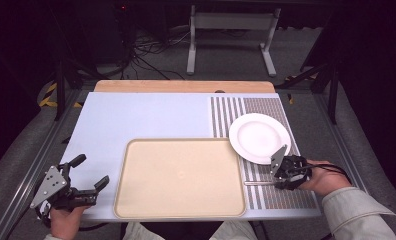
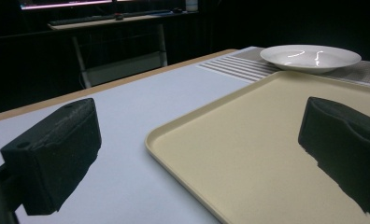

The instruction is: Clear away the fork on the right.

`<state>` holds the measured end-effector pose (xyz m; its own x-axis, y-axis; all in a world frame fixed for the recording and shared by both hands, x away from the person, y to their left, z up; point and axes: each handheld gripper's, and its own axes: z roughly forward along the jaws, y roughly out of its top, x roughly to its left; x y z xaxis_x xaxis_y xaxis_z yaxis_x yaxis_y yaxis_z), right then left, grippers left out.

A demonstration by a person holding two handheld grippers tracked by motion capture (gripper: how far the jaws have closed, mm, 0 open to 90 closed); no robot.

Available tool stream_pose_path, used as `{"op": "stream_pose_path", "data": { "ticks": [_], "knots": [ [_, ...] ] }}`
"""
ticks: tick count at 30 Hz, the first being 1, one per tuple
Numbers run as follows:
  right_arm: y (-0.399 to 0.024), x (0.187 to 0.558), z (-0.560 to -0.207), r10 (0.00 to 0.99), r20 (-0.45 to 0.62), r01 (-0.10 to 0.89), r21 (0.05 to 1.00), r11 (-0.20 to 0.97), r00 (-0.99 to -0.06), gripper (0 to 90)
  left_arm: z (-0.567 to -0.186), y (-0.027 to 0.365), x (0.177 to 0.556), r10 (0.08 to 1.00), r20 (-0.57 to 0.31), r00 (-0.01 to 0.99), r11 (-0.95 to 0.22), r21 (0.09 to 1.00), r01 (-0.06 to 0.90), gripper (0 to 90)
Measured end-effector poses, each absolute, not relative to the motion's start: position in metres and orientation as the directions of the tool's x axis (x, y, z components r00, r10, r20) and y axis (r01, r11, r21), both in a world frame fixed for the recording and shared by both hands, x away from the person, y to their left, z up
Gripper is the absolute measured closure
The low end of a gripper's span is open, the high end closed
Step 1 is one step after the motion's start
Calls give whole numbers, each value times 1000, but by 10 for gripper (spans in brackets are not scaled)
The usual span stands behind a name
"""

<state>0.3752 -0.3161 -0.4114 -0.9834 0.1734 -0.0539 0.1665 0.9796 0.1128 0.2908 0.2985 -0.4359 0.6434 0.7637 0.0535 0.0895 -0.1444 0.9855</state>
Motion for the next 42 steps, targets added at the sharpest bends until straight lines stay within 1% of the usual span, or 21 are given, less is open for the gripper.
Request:
{"op": "stream_pose_path", "data": {
  "ticks": [2, 4, 6, 12, 13, 16, 24, 31, 38, 42],
  "knots": [
    [-315, 376, -413, 158, -46, 152, 109, 982, -986, 680, -436, 298, 291, 764, 53, 644, -144, 986, 90, 1],
    [-314, 376, -413, 145, -34, 141, 113, 984, -989, 738, -436, 298, 291, 764, 51, 644, -142, 986, 90, 1],
    [-314, 376, -414, 131, -31, 127, 107, 986, -991, 763, -436, 298, 291, 763, 51, 644, -142, 986, 90, 1],
    [-312, 379, -413, 94, -10, 93, 93, 991, -995, 780, -436, 298, 291, 760, 48, 648, -137, 987, 88, 1],
    [-311, 380, -414, 75, -13, 74, 82, 994, -997, 833, -436, 298, 291, 760, 47, 648, -136, 987, 88, 1],
    [-310, 381, -414, 71, -10, 70, 80, 994, -997, 846, -436, 299, 291, 760, 50, 648, -139, 986, 87, 1],
    [-316, 379, -415, 57, -26, 54, 123, 991, -998, 857, -435, 298, 291, 760, 53, 648, -141, 986, 85, 1],
    [-315, 381, -415, 48, -11, 46, 116, 992, -999, 860, -436, 298, 291, 760, 52, 647, -141, 986, 86, 1],
    [-313, 381, -414, 68, -5, 67, 95, 993, -998, 862, -435, 298, 290, 764, 47, 643, -132, 988, 85, 1],
    [-312, 382, -414, 59, -4, 58, 95, 994, -998, 863, -435, 298, 290, 765, 45, 642, -131, 988, 87, 1]
  ]
}}
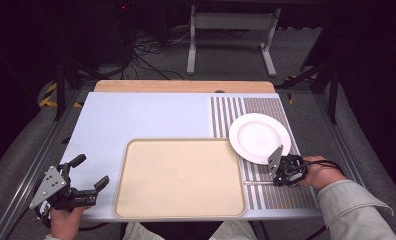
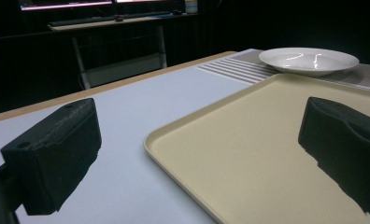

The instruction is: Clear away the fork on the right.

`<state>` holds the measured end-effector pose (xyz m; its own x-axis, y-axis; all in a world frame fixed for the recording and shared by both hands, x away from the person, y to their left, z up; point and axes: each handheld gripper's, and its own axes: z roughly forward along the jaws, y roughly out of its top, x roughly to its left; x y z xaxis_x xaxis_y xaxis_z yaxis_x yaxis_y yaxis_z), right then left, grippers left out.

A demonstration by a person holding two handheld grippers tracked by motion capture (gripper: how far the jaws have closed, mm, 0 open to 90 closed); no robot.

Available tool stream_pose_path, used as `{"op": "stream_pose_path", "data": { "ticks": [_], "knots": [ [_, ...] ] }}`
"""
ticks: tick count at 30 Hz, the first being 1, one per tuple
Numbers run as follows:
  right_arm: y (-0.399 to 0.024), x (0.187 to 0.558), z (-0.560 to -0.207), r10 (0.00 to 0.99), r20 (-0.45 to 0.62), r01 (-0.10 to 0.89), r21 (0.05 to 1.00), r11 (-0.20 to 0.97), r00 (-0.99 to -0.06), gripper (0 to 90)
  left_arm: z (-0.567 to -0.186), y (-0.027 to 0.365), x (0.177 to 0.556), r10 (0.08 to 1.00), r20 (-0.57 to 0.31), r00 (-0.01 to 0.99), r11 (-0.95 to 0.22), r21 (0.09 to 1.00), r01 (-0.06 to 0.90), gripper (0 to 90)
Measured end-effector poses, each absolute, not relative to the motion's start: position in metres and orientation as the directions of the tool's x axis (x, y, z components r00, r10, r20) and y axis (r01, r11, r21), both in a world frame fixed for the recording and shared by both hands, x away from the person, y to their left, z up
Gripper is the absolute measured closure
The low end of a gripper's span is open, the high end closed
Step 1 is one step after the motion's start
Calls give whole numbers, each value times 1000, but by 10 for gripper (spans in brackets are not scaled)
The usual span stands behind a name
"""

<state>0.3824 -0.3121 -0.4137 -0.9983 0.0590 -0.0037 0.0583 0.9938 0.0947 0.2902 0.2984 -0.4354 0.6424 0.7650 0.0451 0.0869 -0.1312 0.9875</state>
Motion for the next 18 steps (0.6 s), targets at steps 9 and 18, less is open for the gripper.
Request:
{"op": "stream_pose_path", "data": {
  "ticks": [9, 18],
  "knots": [
    [-316, 381, -404, 74, -25, 70, 136, 988, -997, 863, -436, 298, 291, 765, 46, 643, -136, 986, 91, 1],
    [-301, 377, -368, 49, -83, 30, 218, 975, -995, 862, -435, 297, 290, 765, 50, 642, -137, 987, 87, 1]
  ]
}}
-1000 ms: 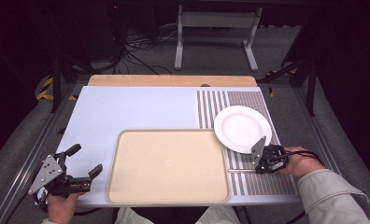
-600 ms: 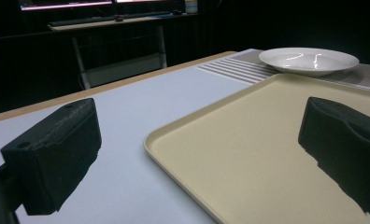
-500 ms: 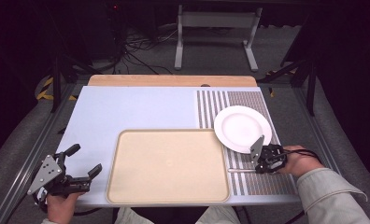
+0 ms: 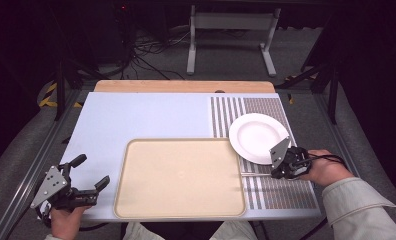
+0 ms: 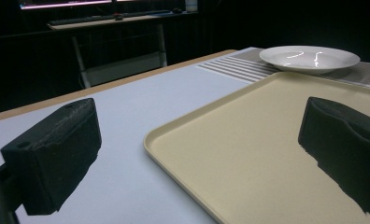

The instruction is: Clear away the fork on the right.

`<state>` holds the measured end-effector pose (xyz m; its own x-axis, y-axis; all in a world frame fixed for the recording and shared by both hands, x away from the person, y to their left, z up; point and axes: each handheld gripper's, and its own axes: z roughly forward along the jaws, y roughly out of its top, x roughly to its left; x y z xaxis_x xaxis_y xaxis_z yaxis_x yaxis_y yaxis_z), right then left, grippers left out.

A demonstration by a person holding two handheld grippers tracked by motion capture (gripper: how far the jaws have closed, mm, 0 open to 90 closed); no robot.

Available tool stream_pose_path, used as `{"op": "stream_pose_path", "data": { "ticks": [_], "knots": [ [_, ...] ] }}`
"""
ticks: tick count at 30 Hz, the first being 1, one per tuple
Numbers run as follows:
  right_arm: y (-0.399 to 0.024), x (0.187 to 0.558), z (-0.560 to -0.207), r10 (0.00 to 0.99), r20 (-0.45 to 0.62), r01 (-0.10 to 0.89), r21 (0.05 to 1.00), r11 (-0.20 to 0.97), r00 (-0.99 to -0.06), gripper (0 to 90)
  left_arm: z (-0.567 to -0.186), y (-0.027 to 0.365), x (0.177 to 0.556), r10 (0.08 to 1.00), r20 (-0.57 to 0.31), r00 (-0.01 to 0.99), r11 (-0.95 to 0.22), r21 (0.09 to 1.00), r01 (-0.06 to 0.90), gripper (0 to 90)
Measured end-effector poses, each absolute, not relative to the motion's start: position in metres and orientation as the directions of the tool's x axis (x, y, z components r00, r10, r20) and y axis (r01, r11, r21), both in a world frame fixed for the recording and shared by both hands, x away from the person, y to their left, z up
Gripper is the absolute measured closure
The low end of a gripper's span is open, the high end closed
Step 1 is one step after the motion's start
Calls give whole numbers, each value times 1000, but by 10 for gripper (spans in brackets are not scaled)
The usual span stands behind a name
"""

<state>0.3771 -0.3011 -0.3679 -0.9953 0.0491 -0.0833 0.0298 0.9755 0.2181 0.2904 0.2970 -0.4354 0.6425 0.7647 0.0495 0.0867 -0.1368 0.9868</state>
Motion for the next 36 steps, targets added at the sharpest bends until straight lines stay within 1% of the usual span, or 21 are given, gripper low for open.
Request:
{"op": "stream_pose_path", "data": {
  "ticks": [4, 7, 8, 11, 13, 17, 30, 36],
  "knots": [
    [-279, 379, -353, 37, -136, 1, 251, 968, -990, 861, -436, 297, 291, 766, 47, 641, -136, 987, 90, 1],
    [-263, 381, -345, 27, -143, -13, 273, 962, -989, 861, -435, 298, 291, 764, 48, 643, -135, 987, 87, 1],
    [-258, 383, -344, 8, -147, -35, 284, 958, -989, 861, -435, 298, 290, 765, 49, 642, -135, 987, 86, 1],
    [-244, 387, -341, -2, -150, -46, 286, 957, -989, 861, -435, 299, 291, 765, 46, 642, -132, 987, 87, 1],
    [-235, 390, -338, -10, -160, -52, 259, 965, -987, 861, -435, 299, 291, 764, 46, 643, -131, 988, 86, 1],
    [-217, 394, -329, -23, -170, -73, 295, 953, -985, 861, -435, 299, 291, 761, 49, 647, -134, 988, 83, 1],
    [-185, 407, -329, -48, -173, -102, 322, 941, -984, 860, -435, 299, 291, 761, 47, 647, -134, 987, 86, 1],
    [-173, 416, -335, -48, -162, -99, 324, 941, -986, 860, -435, 300, 292, 759, 49, 649, -138, 986, 88, 1]
  ]
}}
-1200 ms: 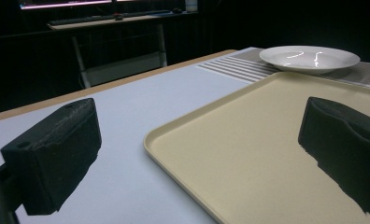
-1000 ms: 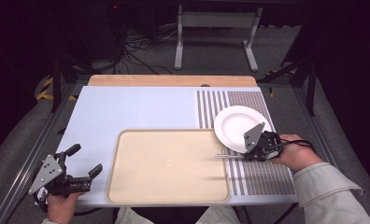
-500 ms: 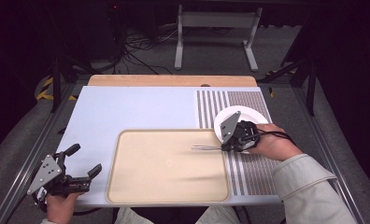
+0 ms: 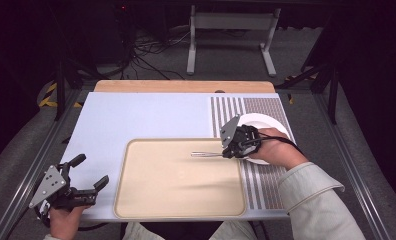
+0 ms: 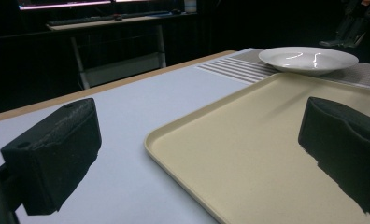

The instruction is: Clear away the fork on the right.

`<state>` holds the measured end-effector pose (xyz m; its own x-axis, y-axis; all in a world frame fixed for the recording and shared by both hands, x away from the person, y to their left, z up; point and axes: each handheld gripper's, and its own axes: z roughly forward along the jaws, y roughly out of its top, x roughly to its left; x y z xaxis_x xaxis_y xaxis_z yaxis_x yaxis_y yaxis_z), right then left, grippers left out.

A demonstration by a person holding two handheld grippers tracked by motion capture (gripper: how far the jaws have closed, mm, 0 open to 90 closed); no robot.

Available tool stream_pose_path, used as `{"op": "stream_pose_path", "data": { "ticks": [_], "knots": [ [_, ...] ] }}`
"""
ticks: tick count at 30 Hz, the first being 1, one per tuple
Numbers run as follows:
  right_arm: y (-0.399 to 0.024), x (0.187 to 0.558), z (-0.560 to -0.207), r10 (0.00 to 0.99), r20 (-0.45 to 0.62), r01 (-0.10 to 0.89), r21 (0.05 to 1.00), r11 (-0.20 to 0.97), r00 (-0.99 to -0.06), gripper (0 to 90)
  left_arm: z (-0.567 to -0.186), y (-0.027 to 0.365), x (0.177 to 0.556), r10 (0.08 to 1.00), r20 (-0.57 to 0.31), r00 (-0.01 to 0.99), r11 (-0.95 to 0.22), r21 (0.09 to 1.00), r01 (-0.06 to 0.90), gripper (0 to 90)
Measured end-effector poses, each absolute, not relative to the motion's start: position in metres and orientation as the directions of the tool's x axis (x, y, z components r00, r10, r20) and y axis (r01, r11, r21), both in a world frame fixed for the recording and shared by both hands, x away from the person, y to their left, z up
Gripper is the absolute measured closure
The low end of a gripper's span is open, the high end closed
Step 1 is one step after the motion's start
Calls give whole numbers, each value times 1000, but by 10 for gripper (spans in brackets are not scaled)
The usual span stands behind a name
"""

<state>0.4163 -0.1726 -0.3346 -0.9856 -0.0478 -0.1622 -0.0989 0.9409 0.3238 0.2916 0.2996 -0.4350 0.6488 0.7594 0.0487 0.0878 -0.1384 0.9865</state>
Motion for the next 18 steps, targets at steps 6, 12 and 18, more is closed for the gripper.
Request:
{"op": "stream_pose_path", "data": {
  "ticks": [6, 12, 18],
  "knots": [
    [-158, 425, -344, -50, -150, -96, 324, 941, -987, 860, -435, 300, 292, 760, 49, 648, -140, 986, 89, 1],
    [-144, 431, -352, -61, -138, -103, 323, 941, -989, 859, -435, 301, 292, 761, 45, 647, -133, 987, 88, 1],
    [-135, 435, -364, -72, -123, -106, 297, 949, -990, 859, -436, 301, 292, 759, 45, 649, -134, 987, 88, 1]
  ]
}}
